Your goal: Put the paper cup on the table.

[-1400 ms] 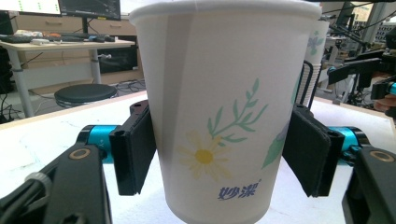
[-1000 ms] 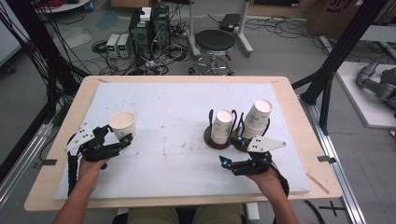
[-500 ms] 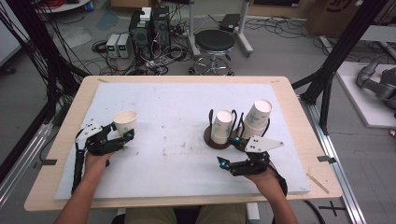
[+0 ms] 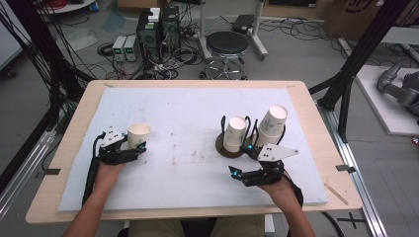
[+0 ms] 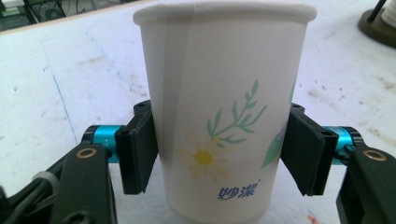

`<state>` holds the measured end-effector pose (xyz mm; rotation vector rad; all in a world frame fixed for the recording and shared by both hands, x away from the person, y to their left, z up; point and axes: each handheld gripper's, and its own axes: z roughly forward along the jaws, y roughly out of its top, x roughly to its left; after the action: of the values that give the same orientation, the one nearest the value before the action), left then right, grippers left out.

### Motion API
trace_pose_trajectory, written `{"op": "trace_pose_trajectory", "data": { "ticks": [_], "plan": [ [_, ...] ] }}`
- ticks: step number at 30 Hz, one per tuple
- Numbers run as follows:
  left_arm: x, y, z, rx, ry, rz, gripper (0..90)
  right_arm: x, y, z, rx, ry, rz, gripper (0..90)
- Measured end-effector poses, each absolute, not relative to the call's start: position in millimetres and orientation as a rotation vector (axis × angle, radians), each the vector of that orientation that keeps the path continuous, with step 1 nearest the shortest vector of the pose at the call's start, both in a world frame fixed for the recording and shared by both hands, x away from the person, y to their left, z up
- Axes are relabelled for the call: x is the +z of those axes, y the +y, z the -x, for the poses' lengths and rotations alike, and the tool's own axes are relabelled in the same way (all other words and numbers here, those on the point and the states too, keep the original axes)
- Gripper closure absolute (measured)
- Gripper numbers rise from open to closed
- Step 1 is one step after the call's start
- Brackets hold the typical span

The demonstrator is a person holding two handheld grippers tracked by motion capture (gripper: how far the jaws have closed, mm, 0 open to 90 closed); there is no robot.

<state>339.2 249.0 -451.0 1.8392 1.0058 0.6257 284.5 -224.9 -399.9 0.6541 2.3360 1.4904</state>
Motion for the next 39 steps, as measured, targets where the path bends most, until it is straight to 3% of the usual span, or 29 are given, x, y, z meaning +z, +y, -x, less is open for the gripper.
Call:
{"op": "trace_pose_trajectory", "data": {
  "ticks": [17, 20, 21, 23, 30, 39],
  "plan": [
    [-451.5, 256.8, -319.7, 0.597, 1.082, -1.884, 33.3, -397.6, -225.9, -284.7, 1.487, 2.334, -0.642, 23.1],
    [-451.7, 257.3, -319.6, 0.603, 1.084, -1.879, 30.3, -397.8, -225.9, -285.5, 1.488, 2.335, -0.642, 23.1],
    [-451.7, 257.5, -319.6, 0.597, 1.093, -1.869, 19.0, -397.7, -225.8, -285.8, 1.488, 2.34, -0.641, 23.1],
    [-449.9, 259.3, -318.9, 0.564, 1.109, -1.841, 15.4, -397.8, -225.7, -285.9, 1.49, 2.34, -0.644, 23.1],
    [-432.7, 265.8, -304.3, 0.508, 1.012, -1.765, 15.0, -399.6, -229.5, -287.3, 1.479, 2.338, -0.669, 23.1],
    [-417.7, 277.7, -282.6, 0.569, 0.975, -1.718, 15.0, -399.0, -232.7, -284.9, 1.477, 2.325, -0.695, 23.0]
  ]
}}
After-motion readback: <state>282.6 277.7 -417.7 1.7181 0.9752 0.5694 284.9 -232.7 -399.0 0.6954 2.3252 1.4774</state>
